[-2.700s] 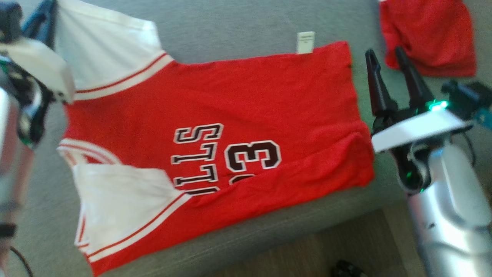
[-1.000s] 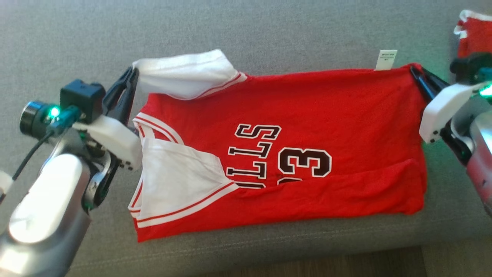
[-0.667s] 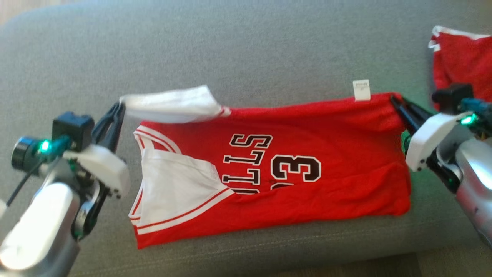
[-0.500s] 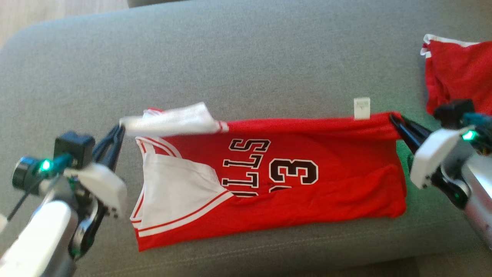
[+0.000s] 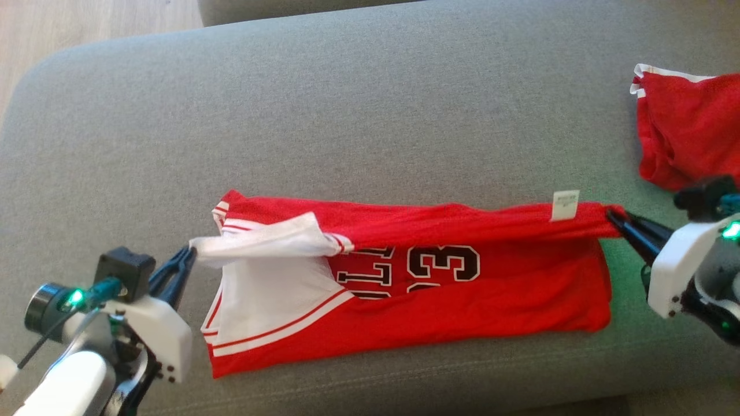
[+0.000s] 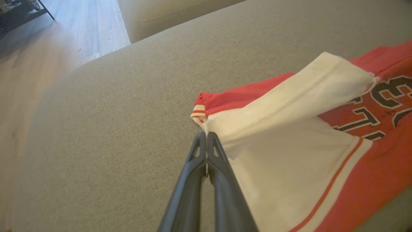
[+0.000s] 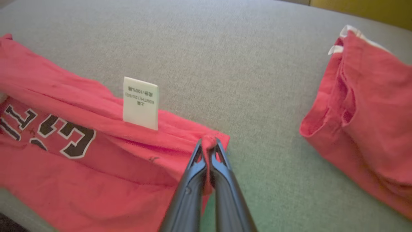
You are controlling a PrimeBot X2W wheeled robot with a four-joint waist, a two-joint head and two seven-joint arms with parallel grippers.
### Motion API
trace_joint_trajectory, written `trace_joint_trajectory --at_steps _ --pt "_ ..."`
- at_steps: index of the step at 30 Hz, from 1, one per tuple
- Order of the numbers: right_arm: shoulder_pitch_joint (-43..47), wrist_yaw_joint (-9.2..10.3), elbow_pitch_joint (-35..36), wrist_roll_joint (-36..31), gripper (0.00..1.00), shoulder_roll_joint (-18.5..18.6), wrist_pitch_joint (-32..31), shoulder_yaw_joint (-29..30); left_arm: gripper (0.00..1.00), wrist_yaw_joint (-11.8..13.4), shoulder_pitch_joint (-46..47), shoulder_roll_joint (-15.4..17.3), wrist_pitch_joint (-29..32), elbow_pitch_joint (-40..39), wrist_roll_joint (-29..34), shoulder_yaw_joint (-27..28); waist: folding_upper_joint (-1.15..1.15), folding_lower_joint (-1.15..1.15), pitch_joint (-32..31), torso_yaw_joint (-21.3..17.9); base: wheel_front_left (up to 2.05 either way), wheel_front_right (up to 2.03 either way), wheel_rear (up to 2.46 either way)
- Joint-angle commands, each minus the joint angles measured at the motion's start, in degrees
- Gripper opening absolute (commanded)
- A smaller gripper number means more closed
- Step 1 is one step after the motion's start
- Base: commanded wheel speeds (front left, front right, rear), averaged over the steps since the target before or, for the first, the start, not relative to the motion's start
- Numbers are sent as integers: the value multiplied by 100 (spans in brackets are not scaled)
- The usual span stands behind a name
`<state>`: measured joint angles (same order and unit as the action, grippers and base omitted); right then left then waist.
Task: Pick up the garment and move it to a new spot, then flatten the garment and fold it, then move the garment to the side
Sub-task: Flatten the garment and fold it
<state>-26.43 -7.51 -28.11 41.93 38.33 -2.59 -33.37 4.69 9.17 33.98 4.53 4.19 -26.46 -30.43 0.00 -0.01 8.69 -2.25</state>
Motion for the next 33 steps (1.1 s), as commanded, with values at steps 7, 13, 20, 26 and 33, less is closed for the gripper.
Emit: trace_joint_trajectory --at_steps 7,13,20,26,33 --pt "627 2 767 239 0 304 -911 441 0 -87 -95 459 291 -291 -94 82 0 1 -68 -38 0 0 0" --pt "905 2 1011 215 0 333 -1289 669 0 -96 -176 529 342 -345 -95 31 0 1 -101 -38 0 0 0" --pt "1225 2 1281 273 59 264 -1770 938 0 -239 -360 673 665 -407 -244 -111 0 1 -141 -47 0 0 0" --pt "1451 2 1374 320 100 139 -2177 1301 100 -227 -434 723 903 -456 -345 -163 0 1 -167 -39 0 0 0" --pt "1507 2 1491 23 100 -204 -1876 2266 100 88 -331 560 443 -581 -334 111 0 1 -176 -20 0 0 0"
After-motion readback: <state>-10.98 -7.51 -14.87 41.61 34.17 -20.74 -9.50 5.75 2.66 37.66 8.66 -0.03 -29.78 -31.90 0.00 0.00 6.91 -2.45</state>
